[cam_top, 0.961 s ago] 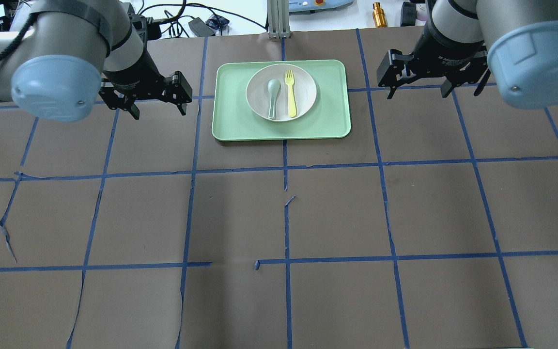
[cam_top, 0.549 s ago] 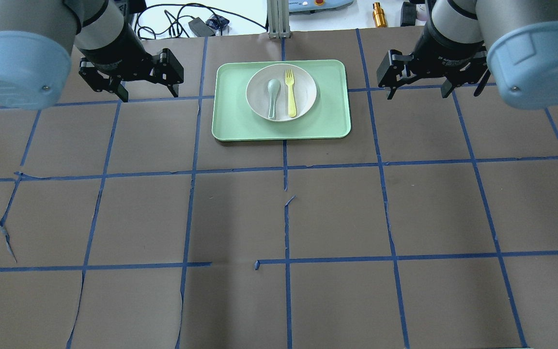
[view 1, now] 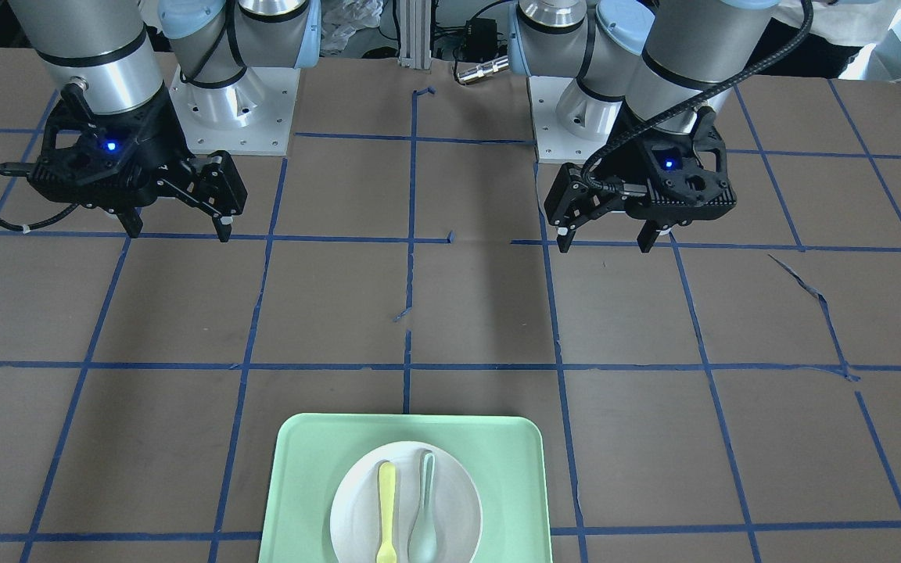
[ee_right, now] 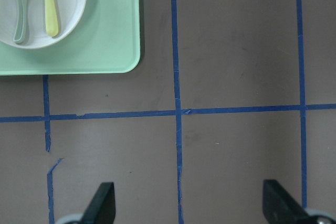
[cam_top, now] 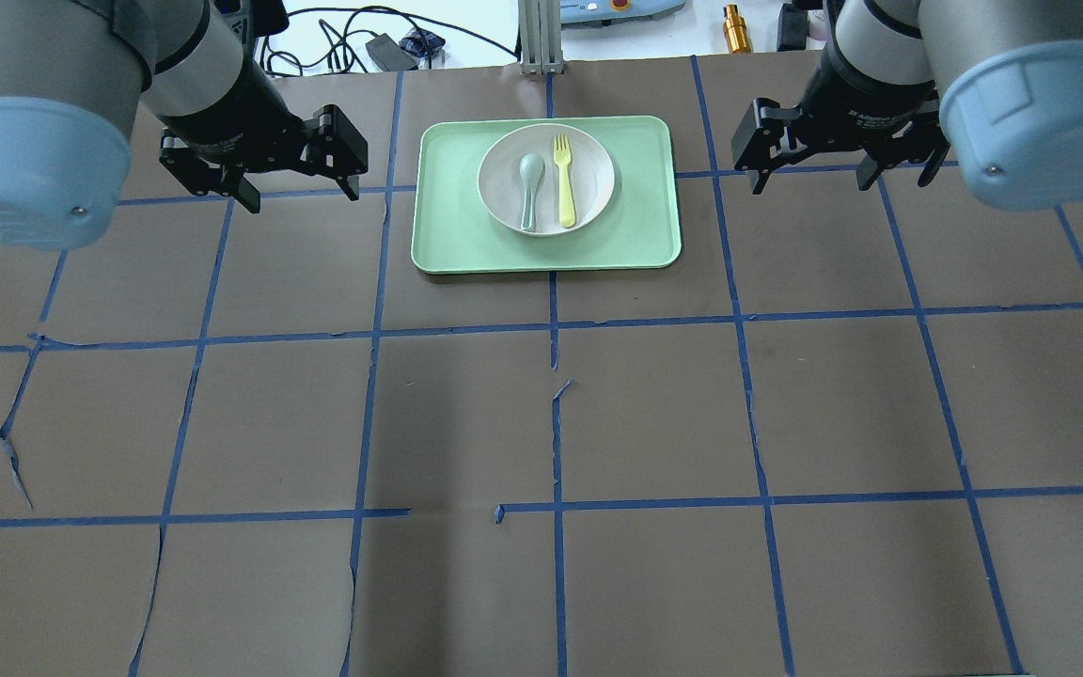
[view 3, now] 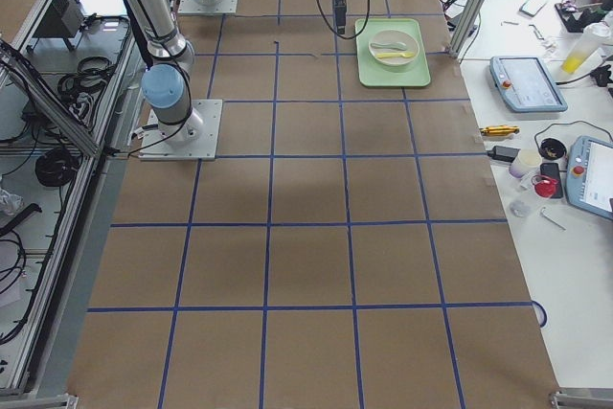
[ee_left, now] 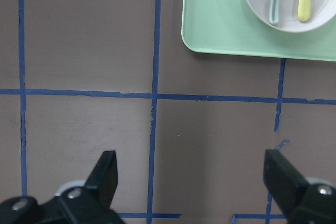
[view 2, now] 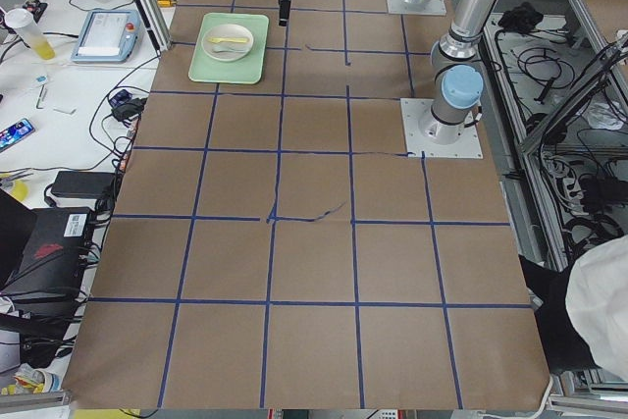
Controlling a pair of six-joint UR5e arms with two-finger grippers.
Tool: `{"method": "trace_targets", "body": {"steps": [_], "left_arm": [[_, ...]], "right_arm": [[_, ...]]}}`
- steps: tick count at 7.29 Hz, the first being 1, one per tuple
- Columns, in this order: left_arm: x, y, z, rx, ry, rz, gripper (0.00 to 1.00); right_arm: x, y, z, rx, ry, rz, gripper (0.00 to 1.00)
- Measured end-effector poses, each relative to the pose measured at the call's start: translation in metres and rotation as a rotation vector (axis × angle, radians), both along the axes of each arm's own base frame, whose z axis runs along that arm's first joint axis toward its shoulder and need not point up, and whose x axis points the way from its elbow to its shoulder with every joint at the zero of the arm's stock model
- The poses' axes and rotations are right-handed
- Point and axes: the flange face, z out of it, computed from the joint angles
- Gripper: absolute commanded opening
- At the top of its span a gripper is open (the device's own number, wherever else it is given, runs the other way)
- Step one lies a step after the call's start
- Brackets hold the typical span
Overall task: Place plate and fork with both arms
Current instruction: 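Reach the right gripper over the plate toward the yellow fork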
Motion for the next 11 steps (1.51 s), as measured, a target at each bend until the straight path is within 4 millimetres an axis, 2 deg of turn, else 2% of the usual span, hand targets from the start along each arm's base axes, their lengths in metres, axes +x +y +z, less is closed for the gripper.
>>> {"method": "trace_targets", "body": {"steps": [2, 4, 5, 7, 8, 9, 11], "left_arm": [[0.001, 0.000, -0.001, 0.009, -0.010, -0.003, 1.00], [0.002, 0.000, -0.003, 0.015, -0.016, -0.001, 1.00], [0.002, 0.000, -0.004, 0.017, -0.018, -0.001, 1.00], [0.002, 0.001, -0.006, 0.022, -0.019, -0.001, 1.00], [0.002, 0.001, -0.007, 0.023, -0.019, -0.001, 1.00], [0.002, 0.002, -0.007, 0.024, -0.019, -0.002, 1.00], [0.002, 0.002, -0.008, 0.026, -0.020, -0.003, 1.00]], "right_arm": [[0.010, -0.035, -0.030, -0.002, -0.015, -0.022, 1.00], [0.043, -0.080, -0.095, -0.005, -0.018, 0.008, 1.00], [0.059, -0.090, -0.126, -0.009, -0.006, 0.029, 1.00], [0.070, -0.088, -0.174, -0.055, 0.005, 0.021, 1.00], [0.072, -0.085, -0.189, -0.077, -0.003, 0.017, 1.00], [0.077, -0.092, -0.195, -0.072, -0.019, 0.047, 1.00], [0.104, -0.130, -0.206, 0.013, -0.044, 0.133, 1.00]]}}
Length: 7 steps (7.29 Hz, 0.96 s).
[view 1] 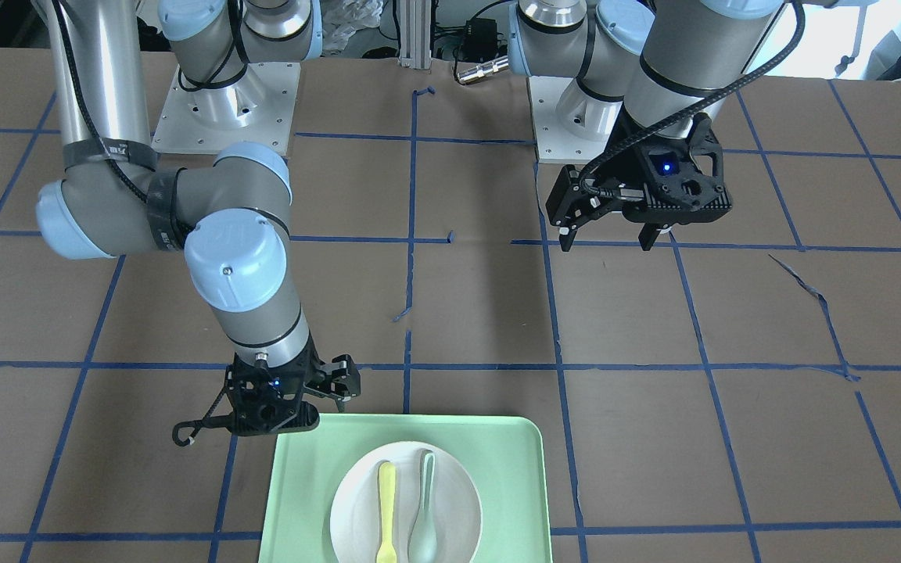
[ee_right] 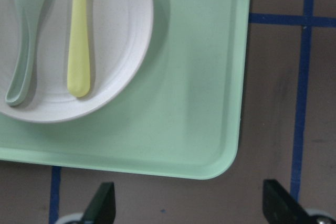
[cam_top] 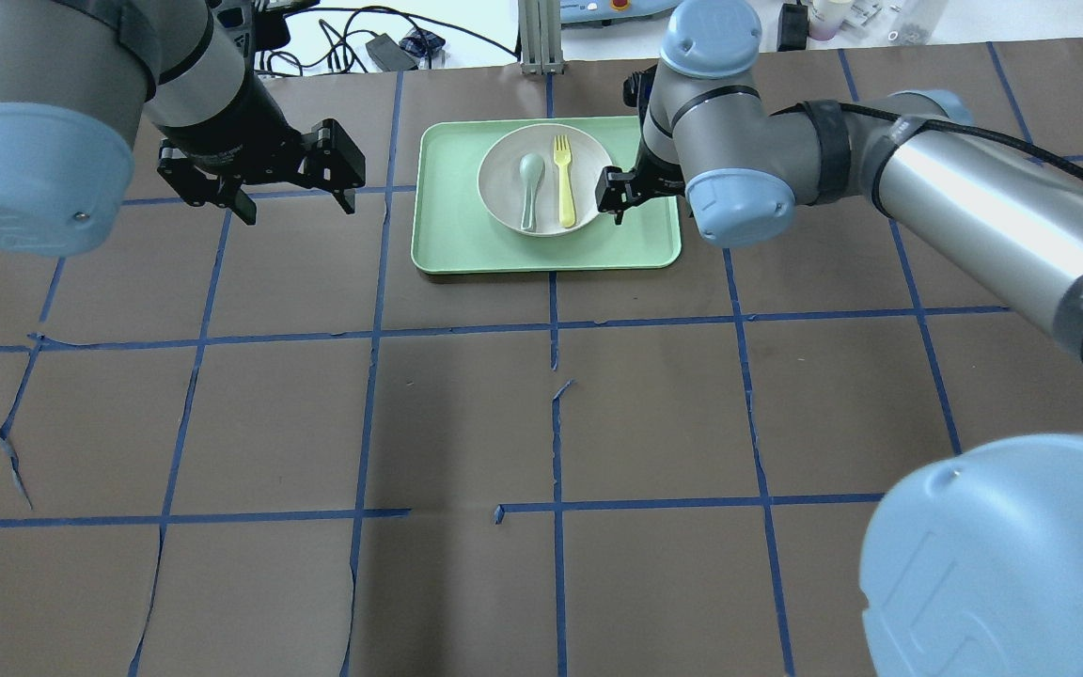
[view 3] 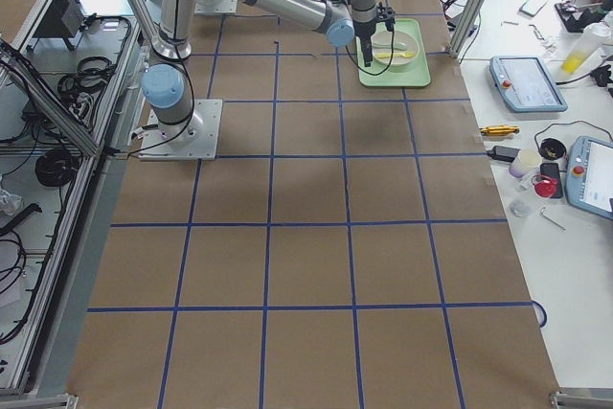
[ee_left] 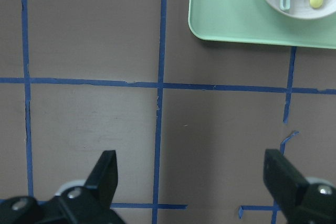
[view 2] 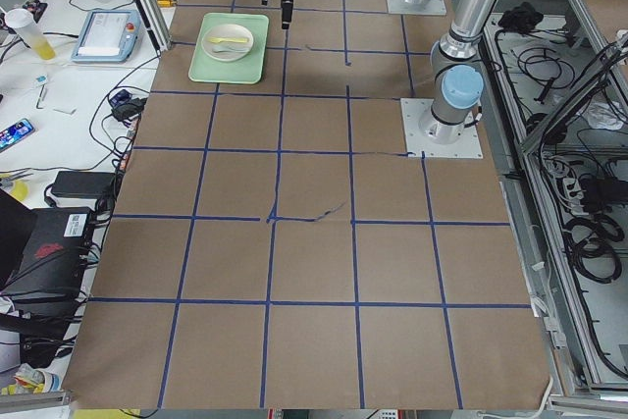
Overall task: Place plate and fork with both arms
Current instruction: 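Reach the right gripper over the plate toward the yellow fork, then lower the right gripper and close it on the yellow fork's handle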
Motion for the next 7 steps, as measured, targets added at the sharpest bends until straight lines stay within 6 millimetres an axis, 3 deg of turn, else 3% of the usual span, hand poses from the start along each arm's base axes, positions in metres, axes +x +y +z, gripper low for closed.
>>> {"method": "trace_targets", "body": {"steps": [3, 7], "left_arm": [[0.000, -0.001, -0.002, 0.003, -0.001, 0.001, 1.00], [0.000, 0.002, -0.007, 0.014, -0.001, 0.000, 1.00]], "right_arm": [[0.039, -0.050, -0.026, 0.067, 0.017, 0.051, 0.94], [0.085, -0.074, -0.043, 0.082, 0.030, 0.095, 0.75]]}}
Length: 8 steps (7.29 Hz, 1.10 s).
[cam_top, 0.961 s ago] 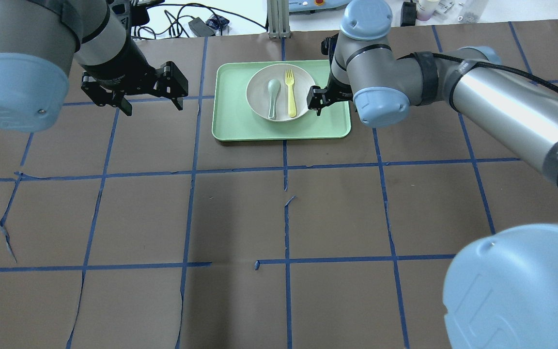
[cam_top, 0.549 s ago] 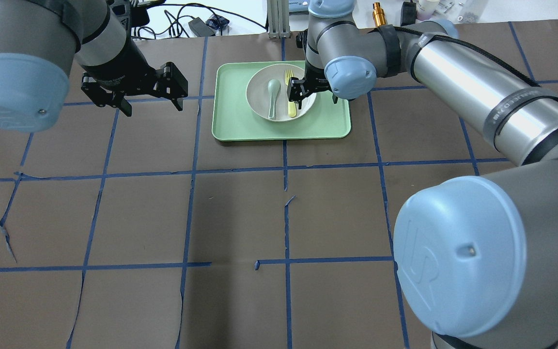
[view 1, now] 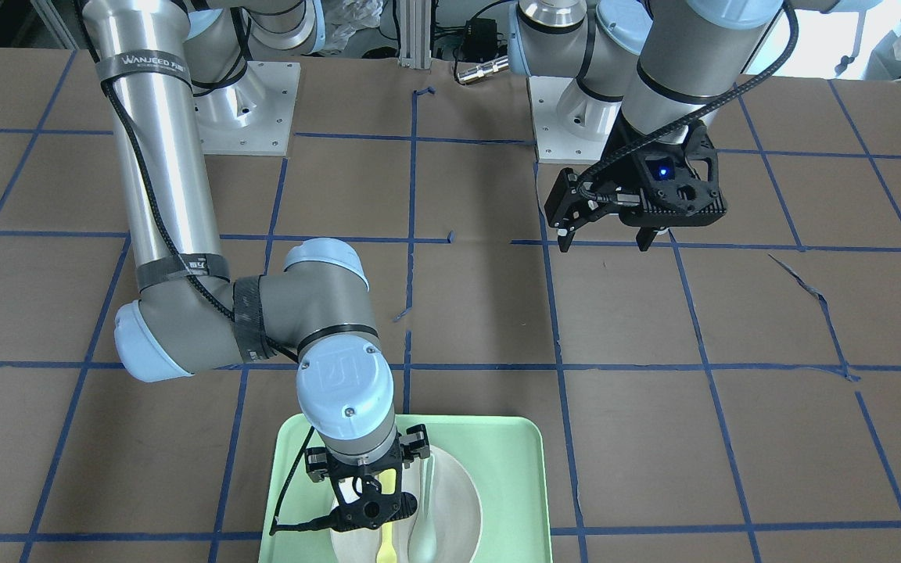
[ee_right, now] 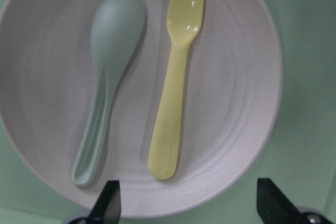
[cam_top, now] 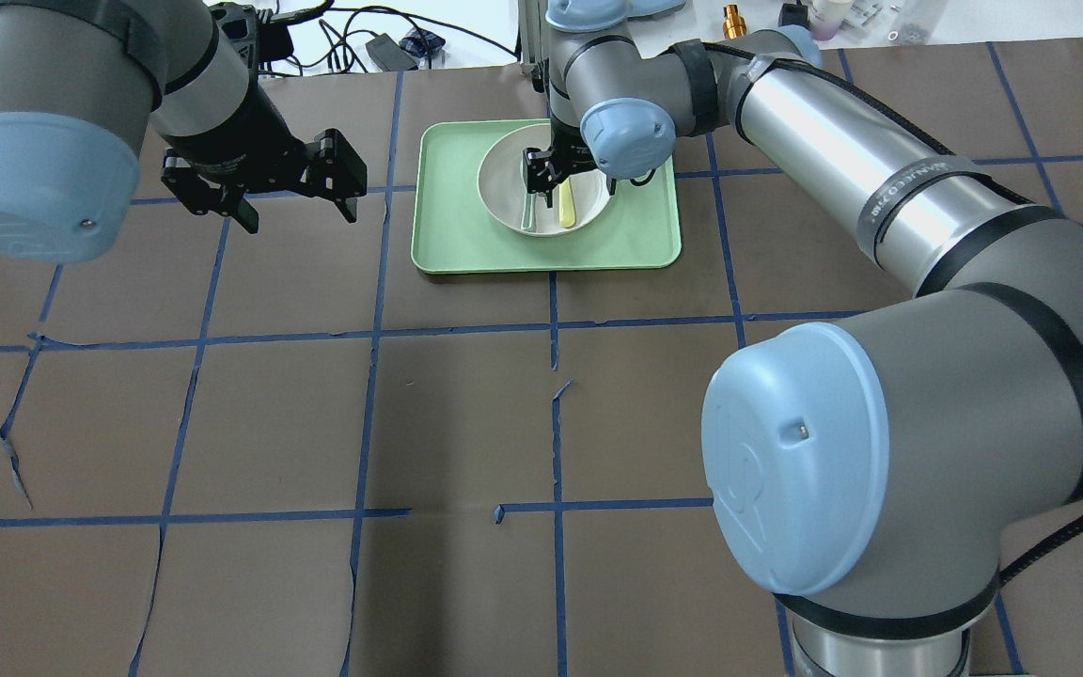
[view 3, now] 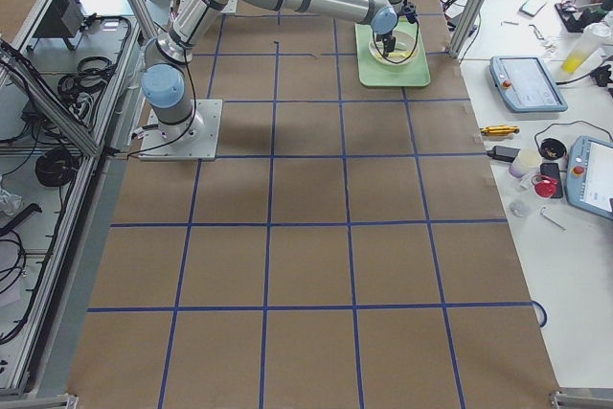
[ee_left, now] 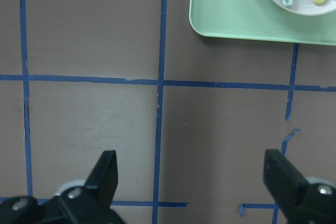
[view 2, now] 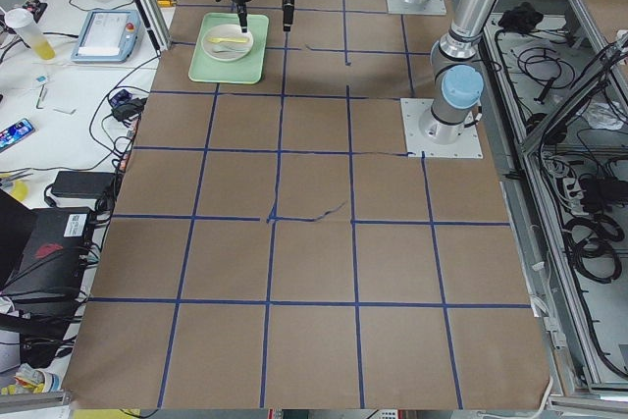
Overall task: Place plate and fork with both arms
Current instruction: 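Lower the right gripper and close it on the yellow fork's handle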
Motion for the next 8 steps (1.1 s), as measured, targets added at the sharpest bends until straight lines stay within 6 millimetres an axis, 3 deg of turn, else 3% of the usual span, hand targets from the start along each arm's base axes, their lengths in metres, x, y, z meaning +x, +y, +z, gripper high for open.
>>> {"method": "trace_targets", "body": {"steps": [1, 4, 5, 7, 8], "left_arm": [[0.000, 0.000, 0.000, 0.000, 0.000, 0.000, 1.00], [0.000, 0.000, 0.000, 0.001, 0.000, 0.000, 1.00], [0.000, 0.000, -0.001, 0.001, 0.000, 0.000, 1.00], [0.000, 0.000, -0.001, 0.002, 0.001, -0.001, 1.00], [0.000, 0.000, -0.001, 0.002, 0.001, -0.001, 1.00]], "right_arm": [[0.006, -0.006, -0.007, 0.005, 0.003, 0.002, 0.69], [0.011, -0.015, -0.022, 0.008, 0.004, 0.000, 0.65], [0.012, -0.016, -0.028, 0.007, 0.004, 0.000, 0.58], [0.012, -0.018, -0.036, 0.008, 0.004, 0.001, 0.58], [0.012, -0.018, -0.037, 0.008, 0.004, 0.001, 0.52]]}}
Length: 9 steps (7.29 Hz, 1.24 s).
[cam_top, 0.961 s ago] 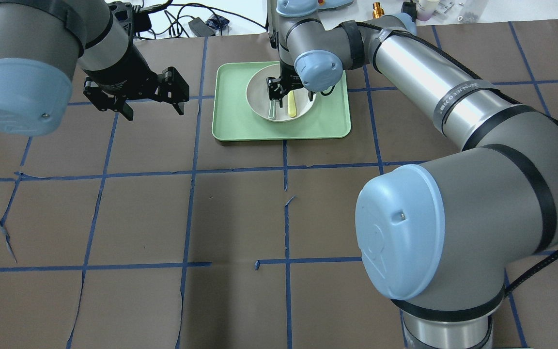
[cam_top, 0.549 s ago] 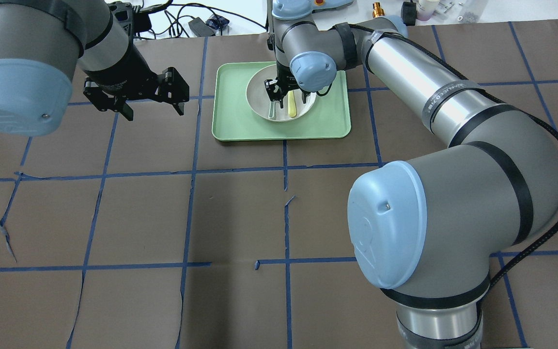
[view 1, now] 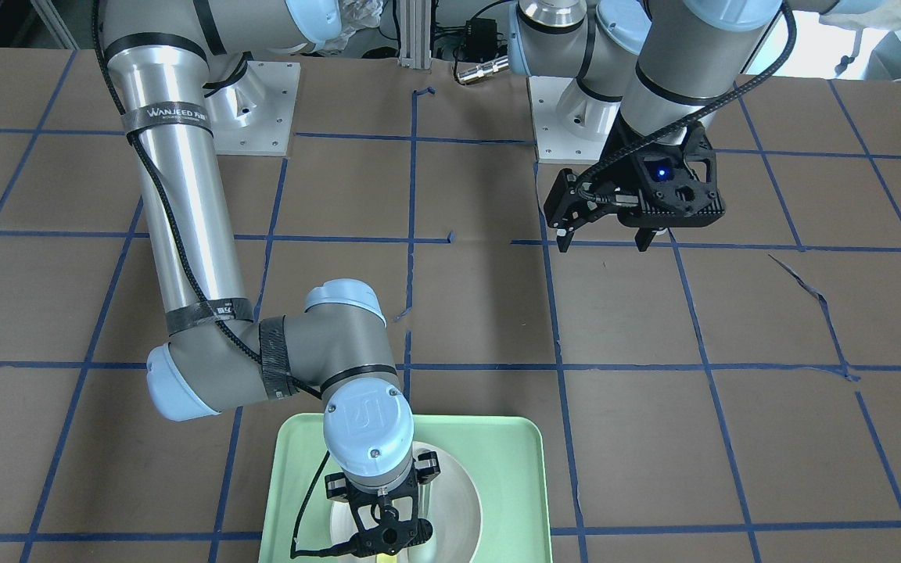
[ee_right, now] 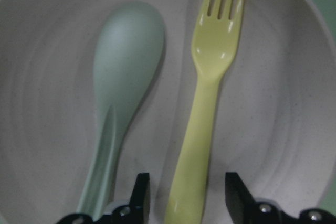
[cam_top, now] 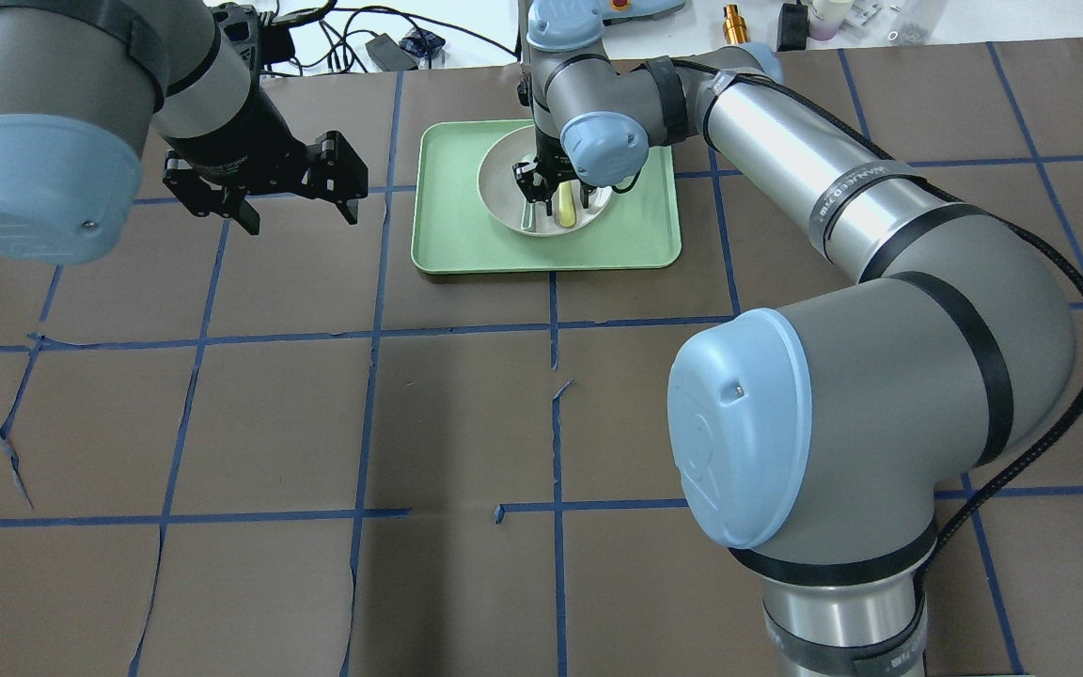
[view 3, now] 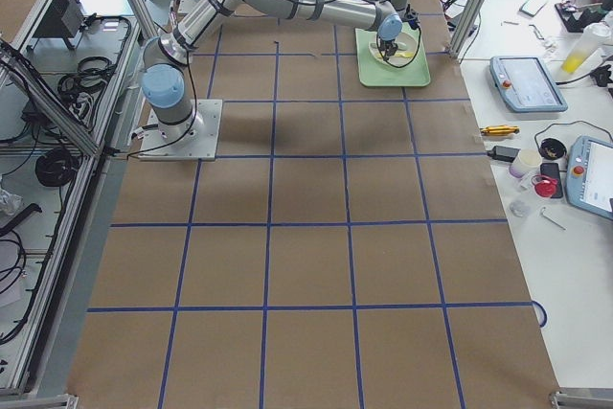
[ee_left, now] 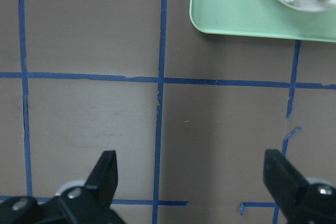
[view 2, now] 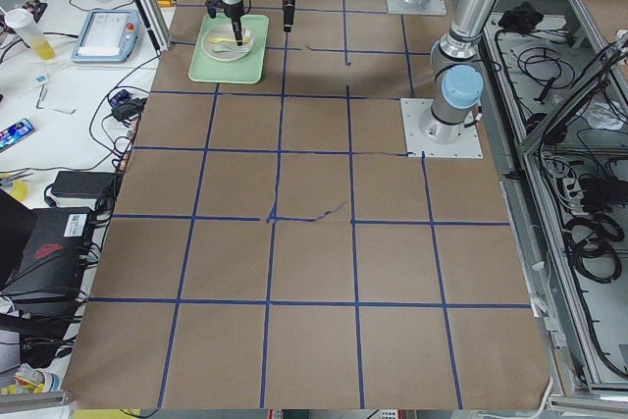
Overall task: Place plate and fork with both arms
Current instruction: 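Lower the right gripper and close it on the yellow fork's handle, then lift the fork out and set it on the tray beside the plate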
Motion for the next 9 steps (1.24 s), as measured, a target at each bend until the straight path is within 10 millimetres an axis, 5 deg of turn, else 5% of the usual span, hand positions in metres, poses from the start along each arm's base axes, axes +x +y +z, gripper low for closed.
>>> {"method": "trace_targets", "body": {"steps": [6, 9], "left_arm": [[0.000, -0.001, 0.000, 0.000, 0.000, 0.000, 1.00], [0.000, -0.001, 0.000, 0.000, 0.000, 0.000, 1.00]], "right_arm": [[-0.001, 0.000, -0.002, 0.003, 0.003, -0.001, 0.10], [-0.001, 0.001, 0.012, -0.013, -0.001, -0.003, 0.09]]}}
